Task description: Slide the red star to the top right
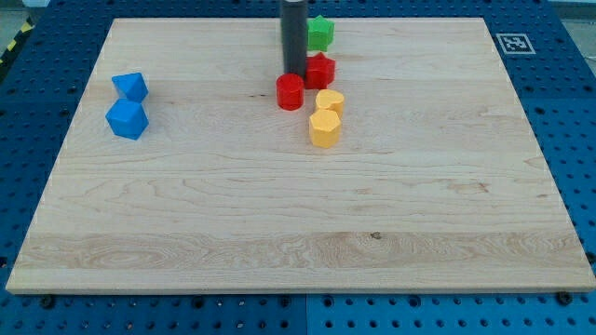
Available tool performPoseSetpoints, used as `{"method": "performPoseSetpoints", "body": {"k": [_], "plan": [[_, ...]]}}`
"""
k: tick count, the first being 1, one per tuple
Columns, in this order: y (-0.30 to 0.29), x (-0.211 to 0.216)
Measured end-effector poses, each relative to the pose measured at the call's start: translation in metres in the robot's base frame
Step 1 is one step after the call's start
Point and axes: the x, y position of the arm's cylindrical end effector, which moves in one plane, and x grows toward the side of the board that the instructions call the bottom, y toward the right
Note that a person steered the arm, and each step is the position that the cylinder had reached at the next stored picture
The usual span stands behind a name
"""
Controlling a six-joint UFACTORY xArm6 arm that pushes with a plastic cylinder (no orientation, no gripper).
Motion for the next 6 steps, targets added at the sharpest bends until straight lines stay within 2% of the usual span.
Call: {"method": "performPoseSetpoints", "body": {"k": [3,6], "plan": [[0.096,0.0],[0.119,0.0]]}}
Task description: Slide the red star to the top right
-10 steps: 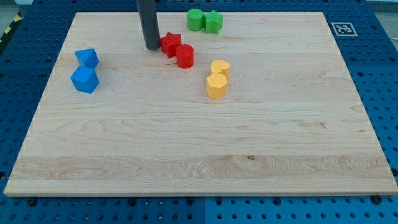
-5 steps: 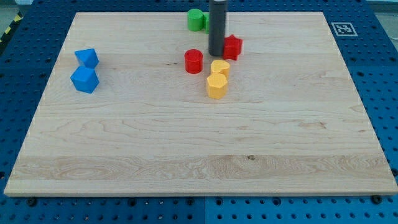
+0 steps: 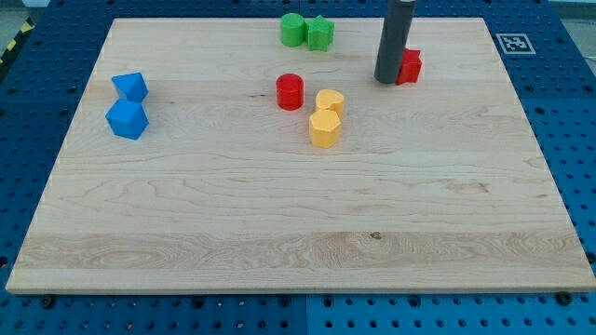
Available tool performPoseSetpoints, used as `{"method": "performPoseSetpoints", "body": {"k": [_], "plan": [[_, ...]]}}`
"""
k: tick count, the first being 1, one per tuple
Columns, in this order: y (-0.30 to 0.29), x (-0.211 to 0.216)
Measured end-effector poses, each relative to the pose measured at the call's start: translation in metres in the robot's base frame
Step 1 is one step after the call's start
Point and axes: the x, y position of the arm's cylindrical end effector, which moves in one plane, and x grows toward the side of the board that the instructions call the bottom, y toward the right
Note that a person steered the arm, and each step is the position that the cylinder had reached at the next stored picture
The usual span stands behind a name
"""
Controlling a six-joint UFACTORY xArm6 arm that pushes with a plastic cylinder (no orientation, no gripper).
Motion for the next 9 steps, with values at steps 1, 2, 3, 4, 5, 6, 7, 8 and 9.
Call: {"method": "performPoseSetpoints", "body": {"k": [1,2,3,4,5,6,7,8,9], "plan": [[0.018,0.0],[0.025,0.0],[0.025,0.0],[0.025,0.0],[0.028,-0.007],[0.04,-0.027],[0.053,-0.042],[0.069,-0.048],[0.088,-0.054]]}}
